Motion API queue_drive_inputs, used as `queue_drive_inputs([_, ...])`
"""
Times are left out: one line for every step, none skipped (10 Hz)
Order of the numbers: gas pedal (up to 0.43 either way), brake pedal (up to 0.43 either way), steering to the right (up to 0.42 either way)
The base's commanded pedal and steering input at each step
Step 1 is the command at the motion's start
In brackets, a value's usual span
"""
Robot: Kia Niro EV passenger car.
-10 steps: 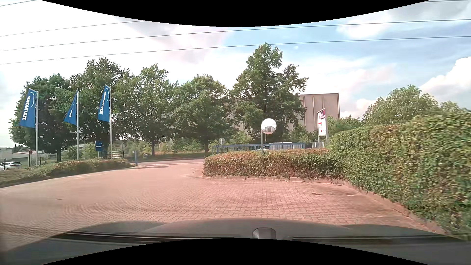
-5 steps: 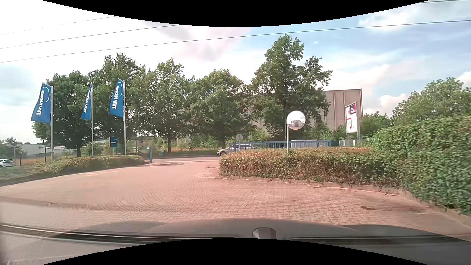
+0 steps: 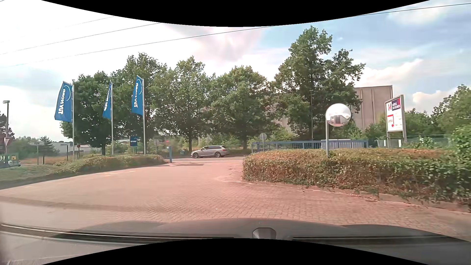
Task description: Follow the waypoints while adhering to traffic rules and regulations
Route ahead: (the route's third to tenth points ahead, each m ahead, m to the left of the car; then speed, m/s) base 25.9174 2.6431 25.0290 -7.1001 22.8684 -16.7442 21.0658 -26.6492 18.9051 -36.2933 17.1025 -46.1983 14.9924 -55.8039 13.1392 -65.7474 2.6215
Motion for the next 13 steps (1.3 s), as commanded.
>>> queue_drive_inputs([0.000, 0.067, -0.318])
queue_drive_inputs([0.000, 0.067, -0.316])
queue_drive_inputs([0.000, 0.079, -0.312])
queue_drive_inputs([0.000, 0.079, -0.306])
queue_drive_inputs([0.000, 0.085, -0.294])
queue_drive_inputs([0.000, 0.085, -0.279])
queue_drive_inputs([0.000, 0.085, -0.264])
queue_drive_inputs([0.000, 0.085, -0.246])
queue_drive_inputs([0.000, 0.055, -0.229])
queue_drive_inputs([0.000, 0.012, -0.219])
queue_drive_inputs([0.000, 0.012, -0.214])
queue_drive_inputs([0.000, 0.012, -0.209])
queue_drive_inputs([0.000, 0.018, -0.199])
